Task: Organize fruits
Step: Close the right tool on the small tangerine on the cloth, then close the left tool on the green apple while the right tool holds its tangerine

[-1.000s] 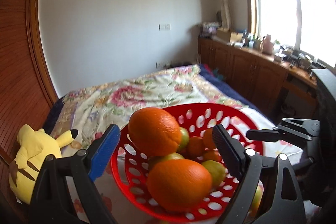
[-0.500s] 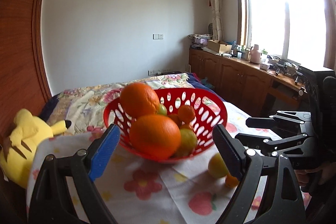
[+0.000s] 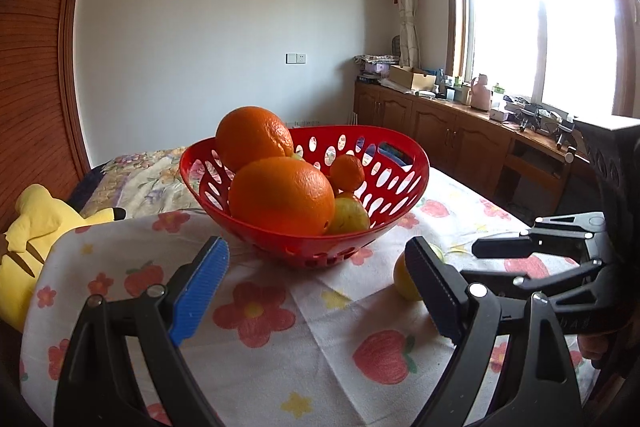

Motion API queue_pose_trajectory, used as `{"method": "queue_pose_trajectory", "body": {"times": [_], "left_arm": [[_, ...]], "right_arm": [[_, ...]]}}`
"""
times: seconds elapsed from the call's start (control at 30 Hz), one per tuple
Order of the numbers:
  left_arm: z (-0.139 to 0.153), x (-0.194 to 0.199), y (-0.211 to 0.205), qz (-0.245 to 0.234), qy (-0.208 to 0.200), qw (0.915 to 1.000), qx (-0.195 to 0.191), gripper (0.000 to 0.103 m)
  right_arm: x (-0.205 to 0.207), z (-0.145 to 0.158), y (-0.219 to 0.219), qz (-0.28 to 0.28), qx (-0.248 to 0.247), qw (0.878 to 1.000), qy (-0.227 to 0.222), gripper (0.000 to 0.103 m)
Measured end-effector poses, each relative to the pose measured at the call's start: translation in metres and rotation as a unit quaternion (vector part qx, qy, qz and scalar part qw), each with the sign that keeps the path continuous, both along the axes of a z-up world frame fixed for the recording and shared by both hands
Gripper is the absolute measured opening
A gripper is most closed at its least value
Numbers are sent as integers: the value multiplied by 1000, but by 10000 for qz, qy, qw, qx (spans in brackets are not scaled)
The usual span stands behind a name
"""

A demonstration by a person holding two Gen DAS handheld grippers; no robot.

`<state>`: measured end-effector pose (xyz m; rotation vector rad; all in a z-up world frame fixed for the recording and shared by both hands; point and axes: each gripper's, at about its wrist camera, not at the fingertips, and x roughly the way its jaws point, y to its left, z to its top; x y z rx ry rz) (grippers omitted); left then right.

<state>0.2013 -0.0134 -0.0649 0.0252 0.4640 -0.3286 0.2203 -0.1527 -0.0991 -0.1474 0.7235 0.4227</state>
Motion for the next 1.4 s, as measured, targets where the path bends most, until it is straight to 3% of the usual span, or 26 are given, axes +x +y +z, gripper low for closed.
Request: {"method": "queue_pose_trajectory", "body": {"times": [0.4, 0.63, 0.7, 1.4], "left_arm": [[-18, 0, -12, -71, 138, 9995, 270, 90], [-20, 2, -10, -59, 206, 9995, 238, 90], [-21, 3, -10, -51, 228, 9995, 231, 90], [-25, 11, -6, 5, 391, 9990, 205, 90]], "right_arm": [[9, -28, -1, -64, -51, 9990, 443, 43], [11, -39, 3, 3, -142, 9982, 582, 43], [10, -42, 4, 32, -184, 9980, 603, 37], [-17, -31, -34, -261, 170, 9986, 421, 36]]}}
